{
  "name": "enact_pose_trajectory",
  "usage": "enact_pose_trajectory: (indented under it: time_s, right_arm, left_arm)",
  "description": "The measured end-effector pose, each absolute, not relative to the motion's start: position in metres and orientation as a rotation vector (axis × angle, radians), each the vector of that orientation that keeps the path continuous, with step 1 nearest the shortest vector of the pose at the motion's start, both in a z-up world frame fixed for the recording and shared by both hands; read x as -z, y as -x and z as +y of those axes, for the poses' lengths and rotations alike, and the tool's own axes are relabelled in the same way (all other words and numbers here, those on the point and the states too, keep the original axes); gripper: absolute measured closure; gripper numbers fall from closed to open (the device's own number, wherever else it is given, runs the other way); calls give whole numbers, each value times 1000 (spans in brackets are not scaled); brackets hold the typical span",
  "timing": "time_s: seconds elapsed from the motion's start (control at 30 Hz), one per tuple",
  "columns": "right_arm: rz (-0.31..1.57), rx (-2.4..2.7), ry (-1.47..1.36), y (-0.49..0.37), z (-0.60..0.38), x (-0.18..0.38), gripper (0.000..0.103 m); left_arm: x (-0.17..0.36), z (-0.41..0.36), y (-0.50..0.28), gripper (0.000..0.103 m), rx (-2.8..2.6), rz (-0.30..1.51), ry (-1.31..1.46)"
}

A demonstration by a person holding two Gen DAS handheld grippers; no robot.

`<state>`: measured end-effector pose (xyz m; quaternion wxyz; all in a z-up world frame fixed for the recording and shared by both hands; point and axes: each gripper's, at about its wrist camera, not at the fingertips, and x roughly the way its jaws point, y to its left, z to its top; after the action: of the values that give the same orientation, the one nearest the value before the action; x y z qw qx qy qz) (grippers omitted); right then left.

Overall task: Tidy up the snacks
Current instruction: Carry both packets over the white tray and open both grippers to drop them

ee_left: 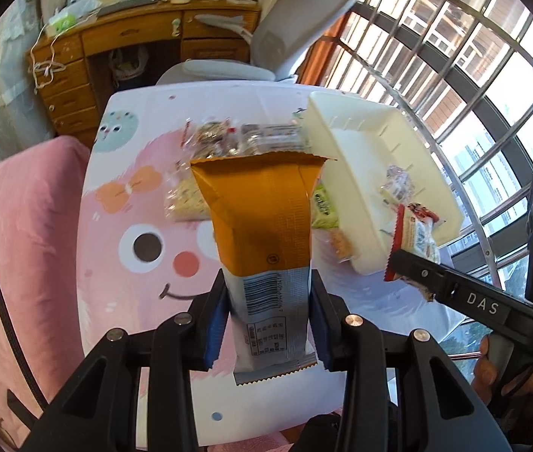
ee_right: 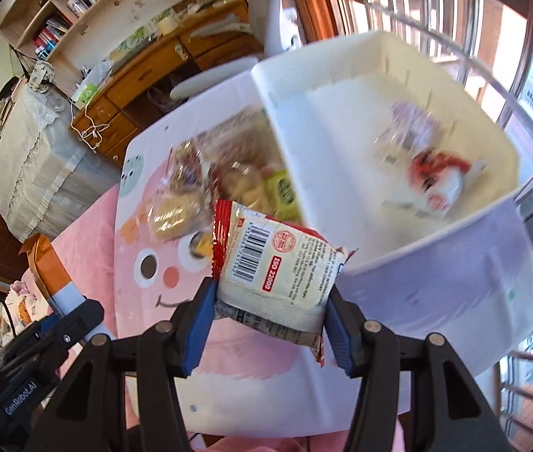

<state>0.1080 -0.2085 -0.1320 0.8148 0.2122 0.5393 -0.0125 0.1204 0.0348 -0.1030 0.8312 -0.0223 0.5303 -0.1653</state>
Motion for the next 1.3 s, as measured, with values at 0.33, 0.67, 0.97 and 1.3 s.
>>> enact_pose_trajectory:
  time_s: [0.33, 0.67, 0.97, 1.3]
  right_arm:
    - [1105, 16, -382, -109, -274, 116, 48]
    - [1091, -12, -304, -124, -335, 113, 48]
    - [1069, -53, -205, -137, -373, 112, 48]
    - [1044, -77, -121, -147, -392, 115, 44]
  left_arm:
    - [73, -33, -134, 65, 385, 1106, 53]
    - [66, -106, -151, 65, 436, 1078, 47]
    - [78, -159, -168, 65, 440, 1064, 82]
    - [87, -192, -179, 48, 457, 1048, 87]
